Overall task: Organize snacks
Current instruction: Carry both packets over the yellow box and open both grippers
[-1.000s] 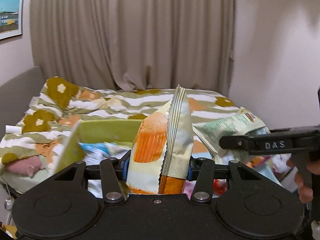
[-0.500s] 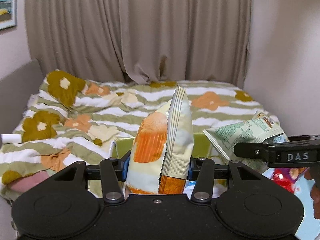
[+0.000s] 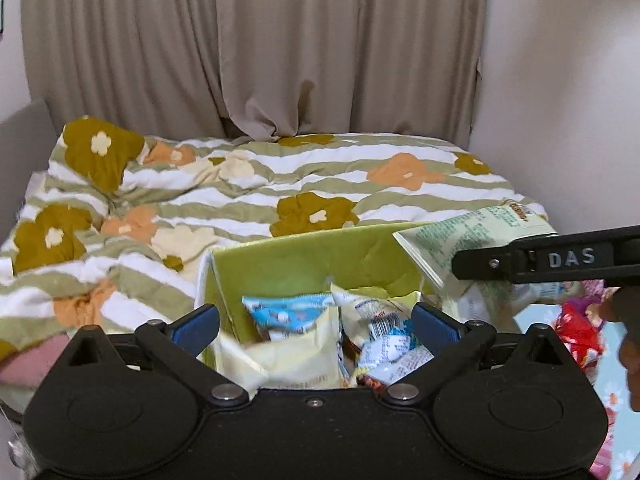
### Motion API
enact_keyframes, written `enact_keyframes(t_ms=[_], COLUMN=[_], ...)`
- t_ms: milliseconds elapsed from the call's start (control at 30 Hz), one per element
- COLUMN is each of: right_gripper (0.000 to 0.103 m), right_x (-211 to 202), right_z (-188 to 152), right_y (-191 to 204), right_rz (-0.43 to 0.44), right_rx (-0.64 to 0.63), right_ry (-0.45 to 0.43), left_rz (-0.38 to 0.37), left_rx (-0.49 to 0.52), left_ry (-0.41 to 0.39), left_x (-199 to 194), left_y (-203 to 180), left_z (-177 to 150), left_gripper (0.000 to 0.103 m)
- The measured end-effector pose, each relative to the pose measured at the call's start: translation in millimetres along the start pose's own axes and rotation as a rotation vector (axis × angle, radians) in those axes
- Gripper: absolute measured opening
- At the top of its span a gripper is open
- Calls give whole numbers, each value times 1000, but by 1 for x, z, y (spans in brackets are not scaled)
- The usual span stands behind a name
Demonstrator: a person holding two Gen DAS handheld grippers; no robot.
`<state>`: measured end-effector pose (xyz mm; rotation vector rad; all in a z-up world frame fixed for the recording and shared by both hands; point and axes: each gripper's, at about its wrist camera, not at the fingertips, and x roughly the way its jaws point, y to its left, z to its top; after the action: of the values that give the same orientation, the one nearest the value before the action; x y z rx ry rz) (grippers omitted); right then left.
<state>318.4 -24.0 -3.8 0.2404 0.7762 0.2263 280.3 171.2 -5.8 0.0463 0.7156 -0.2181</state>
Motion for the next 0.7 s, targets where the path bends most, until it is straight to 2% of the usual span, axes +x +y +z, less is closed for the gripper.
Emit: enact_keyframes(t_ms=[300, 367, 433, 467, 700], right_gripper=[86, 89, 96, 103, 103], right_x=[9, 16, 24, 28, 24], right_z=[13, 17, 18, 18, 5], right_y=[12, 14, 16, 17, 1], right_rz=[22, 35, 32, 26, 72], right_rx=[-50, -47, -53, -55, 9], right_ry=[7, 12, 13, 18, -3], left_rz=[47, 73, 94, 103, 126], left_rx=[-69, -81, -89, -92, -140], left_ry=[8, 5, 10, 14, 44], left_x=[-14, -16, -17, -17, -18], left_y=[15, 16, 19, 19, 21], left_z=[-1, 0, -1, -3, -15], left_gripper=[103, 103, 103, 103, 103])
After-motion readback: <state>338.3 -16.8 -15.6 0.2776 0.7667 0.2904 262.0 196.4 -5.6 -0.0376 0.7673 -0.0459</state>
